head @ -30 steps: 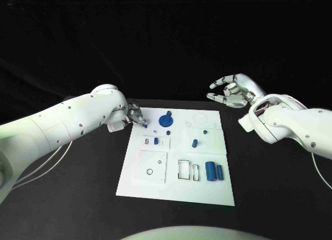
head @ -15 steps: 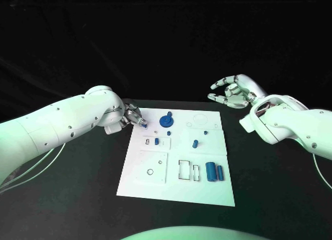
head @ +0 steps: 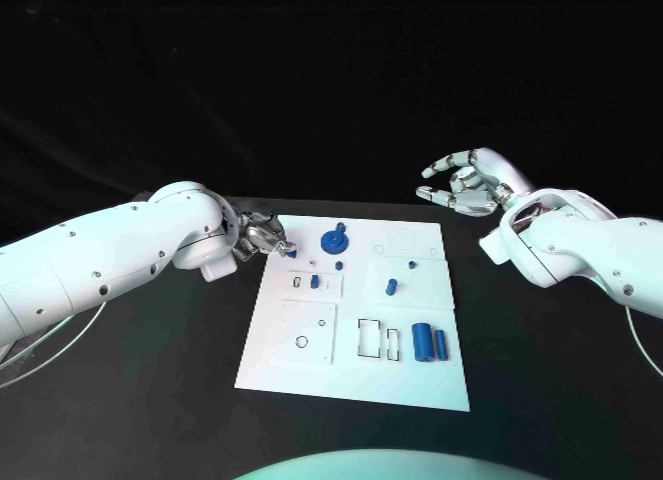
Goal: Assemble the parts on the task board
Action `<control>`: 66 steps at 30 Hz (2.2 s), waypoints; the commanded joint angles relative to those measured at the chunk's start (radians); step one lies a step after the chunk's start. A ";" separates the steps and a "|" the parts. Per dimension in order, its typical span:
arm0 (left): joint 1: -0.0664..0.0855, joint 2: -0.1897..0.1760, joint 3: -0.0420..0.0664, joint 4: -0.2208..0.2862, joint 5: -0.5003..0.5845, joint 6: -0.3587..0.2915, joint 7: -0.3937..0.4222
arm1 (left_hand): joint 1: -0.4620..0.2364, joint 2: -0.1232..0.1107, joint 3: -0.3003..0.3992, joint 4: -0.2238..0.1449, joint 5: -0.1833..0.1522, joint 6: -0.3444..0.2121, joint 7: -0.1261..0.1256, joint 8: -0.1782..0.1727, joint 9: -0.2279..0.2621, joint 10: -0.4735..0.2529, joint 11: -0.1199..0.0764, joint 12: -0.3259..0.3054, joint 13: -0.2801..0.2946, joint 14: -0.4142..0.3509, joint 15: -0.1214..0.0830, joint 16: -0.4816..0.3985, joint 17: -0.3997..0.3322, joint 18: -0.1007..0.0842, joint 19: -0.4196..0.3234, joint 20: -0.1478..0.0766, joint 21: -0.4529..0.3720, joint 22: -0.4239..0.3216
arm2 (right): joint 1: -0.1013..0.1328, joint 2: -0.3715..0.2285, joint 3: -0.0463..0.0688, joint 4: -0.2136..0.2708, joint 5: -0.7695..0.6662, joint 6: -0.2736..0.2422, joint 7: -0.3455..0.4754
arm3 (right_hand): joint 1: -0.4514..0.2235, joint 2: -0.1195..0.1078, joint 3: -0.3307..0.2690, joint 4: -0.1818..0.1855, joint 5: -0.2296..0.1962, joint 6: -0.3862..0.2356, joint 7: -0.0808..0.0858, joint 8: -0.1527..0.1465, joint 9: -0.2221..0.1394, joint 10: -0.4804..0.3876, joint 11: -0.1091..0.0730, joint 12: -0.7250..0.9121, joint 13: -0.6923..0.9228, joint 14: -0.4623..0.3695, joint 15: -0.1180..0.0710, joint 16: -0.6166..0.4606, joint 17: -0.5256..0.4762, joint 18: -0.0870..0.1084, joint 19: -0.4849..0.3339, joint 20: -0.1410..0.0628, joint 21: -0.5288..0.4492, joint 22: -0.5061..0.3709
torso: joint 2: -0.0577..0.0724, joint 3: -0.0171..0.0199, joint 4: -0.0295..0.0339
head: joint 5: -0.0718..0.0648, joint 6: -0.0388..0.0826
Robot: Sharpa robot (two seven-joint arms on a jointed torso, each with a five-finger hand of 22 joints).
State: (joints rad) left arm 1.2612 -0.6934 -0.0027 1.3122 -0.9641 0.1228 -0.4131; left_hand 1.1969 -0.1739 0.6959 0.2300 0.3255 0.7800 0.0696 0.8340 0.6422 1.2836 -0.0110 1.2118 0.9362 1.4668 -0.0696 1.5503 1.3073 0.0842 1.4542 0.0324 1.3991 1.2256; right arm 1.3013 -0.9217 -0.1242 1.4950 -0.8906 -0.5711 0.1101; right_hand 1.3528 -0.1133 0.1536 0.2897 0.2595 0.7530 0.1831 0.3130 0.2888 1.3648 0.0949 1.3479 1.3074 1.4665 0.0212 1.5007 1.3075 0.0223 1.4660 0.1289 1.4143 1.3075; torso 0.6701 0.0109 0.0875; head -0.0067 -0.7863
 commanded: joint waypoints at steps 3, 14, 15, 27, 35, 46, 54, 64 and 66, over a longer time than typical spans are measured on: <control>-0.014 -0.008 0.000 0.026 -0.043 -0.025 0.031 | -0.007 0.000 0.200 -0.195 0.008 0.006 -0.001 0.002 0.002 0.007 0.000 0.005 0.003 0.087 -0.004 -0.004 0.194 -0.016 0.003 -0.005 0.005 0.002 | -0.002 0.000 0.000 -0.001 -0.004 0.013 0.005 | -0.009 0.000 -0.003 -0.001 0.004 0.002 -0.004 0.006 -0.002 0.001 -0.003 -0.001 0.005 0.062 -0.005 -0.005 0.092 0.020 0.007 -0.008 -0.003 0.159 | 0.001 0.0003 0.0010 | 0.005 -0.001; -0.036 0.005 -0.011 0.027 -0.087 0.032 0.028 | -0.012 -0.003 0.205 -0.200 0.015 0.011 -0.002 0.002 0.000 0.010 -0.002 0.005 0.005 0.088 -0.005 -0.004 0.195 -0.016 0.003 -0.005 0.005 0.003 | -0.004 0.001 -0.001 -0.001 -0.003 0.013 0.005 | -0.009 0.000 -0.003 -0.001 0.004 0.002 -0.004 0.006 -0.002 0.001 -0.003 -0.001 0.005 0.062 -0.005 -0.005 0.092 0.020 0.007 -0.008 -0.003 0.159 | 0.003 0.0011 -0.0010 | 0.004 -0.004; -0.036 0.006 -0.012 0.027 -0.088 0.034 0.027 | -0.013 -0.003 0.205 -0.201 0.017 0.012 -0.002 0.002 -0.001 0.010 -0.002 0.006 0.005 0.088 -0.005 -0.004 0.195 -0.016 0.003 -0.006 0.005 0.002 | -0.004 0.001 -0.001 -0.001 -0.003 0.013 0.005 | -0.009 0.000 -0.003 -0.001 0.004 0.002 -0.004 0.006 -0.002 0.001 -0.003 -0.001 0.005 0.062 -0.005 -0.005 0.092 0.020 0.007 -0.008 -0.003 0.159 | 0.004 0.0012 -0.0011 | 0.004 -0.004; -0.039 0.023 -0.019 0.020 -0.137 0.069 0.024 | -0.018 -0.006 0.209 -0.207 0.028 0.016 -0.003 0.001 -0.002 0.013 -0.003 0.007 0.008 0.088 -0.006 -0.003 0.198 -0.016 0.003 -0.006 0.005 0.003 | -0.004 0.001 -0.001 0.000 -0.004 0.013 0.006 | -0.009 0.000 -0.003 -0.001 0.004 0.002 -0.004 0.006 -0.002 0.001 -0.003 -0.001 0.005 0.062 -0.005 -0.005 0.092 0.020 0.007 -0.008 -0.003 0.159 | 0.002 0.0013 0.0009 | 0.003 -0.011; -0.040 0.030 -0.022 0.004 -0.156 0.090 0.014 | -0.019 -0.007 0.209 -0.208 0.030 0.017 -0.003 0.000 -0.003 0.014 -0.003 0.007 0.008 0.088 -0.006 -0.003 0.197 -0.016 0.004 -0.006 0.006 0.004 | -0.005 0.001 -0.001 0.000 -0.004 0.013 0.007 | -0.010 0.000 -0.003 -0.002 0.008 0.003 -0.005 0.007 -0.002 0.001 -0.003 -0.001 0.005 0.062 -0.005 -0.006 0.091 0.020 0.006 -0.008 -0.004 0.158 | 0.002 0.0008 0.0004 | 0.004 -0.011; -0.041 0.038 -0.023 -0.007 -0.169 0.104 0.009 | -0.020 -0.007 0.210 -0.209 0.033 0.018 -0.003 0.000 -0.003 0.014 -0.003 0.007 0.008 0.089 -0.006 -0.002 0.199 -0.016 0.003 -0.007 0.005 0.003 | -0.005 0.002 -0.001 0.000 -0.004 0.013 0.008 | -0.010 0.000 -0.003 -0.002 0.008 0.003 -0.005 0.007 -0.002 0.001 -0.003 -0.001 0.005 0.062 -0.005 -0.006 0.091 0.020 0.006 -0.008 -0.004 0.158 | 0.002 0.0008 0.0002 | 0.004 -0.013; -0.041 0.040 -0.023 -0.008 -0.172 0.111 0.004 | -0.021 -0.008 0.211 -0.210 0.035 0.019 -0.004 0.000 -0.004 0.015 -0.003 0.008 0.010 0.089 -0.006 -0.002 0.200 -0.016 0.003 -0.007 0.005 0.003 | -0.005 0.001 -0.001 0.000 -0.004 0.013 0.009 | -0.010 0.000 -0.003 -0.002 0.008 0.003 -0.005 0.007 -0.002 0.001 -0.003 -0.001 0.005 0.062 -0.005 -0.006 0.091 0.020 0.006 -0.008 -0.004 0.158 | 0.001 0.0011 0.0010 | 0.003 -0.014; -0.041 0.042 -0.023 -0.007 -0.173 0.125 0.000 | -0.022 -0.008 0.211 -0.210 0.036 0.020 -0.004 0.000 -0.004 0.014 -0.003 0.007 0.009 0.089 -0.006 -0.002 0.199 -0.016 0.002 -0.007 0.004 0.001 | -0.005 0.001 -0.001 -0.001 -0.004 0.013 0.009 | -0.010 0.000 -0.003 -0.002 0.008 0.003 -0.005 0.007 -0.002 0.001 -0.003 -0.001 0.005 0.062 -0.005 -0.006 0.091 0.020 0.006 -0.008 -0.004 0.158 | 0.002 0.0009 -0.0001 | 0.005 -0.015; -0.041 0.042 -0.023 -0.007 -0.173 0.126 0.000 | -0.022 -0.008 0.211 -0.210 0.036 0.020 -0.004 0.000 -0.004 0.014 -0.003 0.007 0.009 0.089 -0.006 -0.002 0.199 -0.016 0.002 -0.007 0.004 0.001 | -0.005 0.001 -0.001 -0.001 -0.004 0.013 0.009 | -0.010 0.001 -0.002 -0.002 0.010 0.003 -0.005 0.008 -0.003 0.001 -0.003 -0.001 0.004 0.062 -0.006 -0.006 0.092 0.020 0.006 -0.008 -0.005 0.158 | 0.001 0.0010 0.0004 | 0.005 -0.015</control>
State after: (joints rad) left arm 1.2206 -0.6535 -0.0261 1.3036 -1.1316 0.2254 -0.4102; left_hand 1.1705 -0.1922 0.7328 0.1930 0.3574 0.7922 0.0685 0.8270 0.6377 1.2941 -0.0143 1.2158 0.9450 1.4667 -0.0694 1.5503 1.3073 0.0842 1.4542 0.0324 1.3990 1.2276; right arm 1.2973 -0.9209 -0.1253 1.4939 -0.8902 -0.5702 0.1110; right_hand 1.3528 -0.1134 0.1536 0.2897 0.2653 0.7530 0.1831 0.3170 0.2870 1.3648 0.0949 1.3479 1.3080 1.4665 0.0212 1.5007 1.3081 0.0223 1.4660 0.1290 1.4144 1.3077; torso 0.6718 0.0118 0.0878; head -0.0012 -0.8014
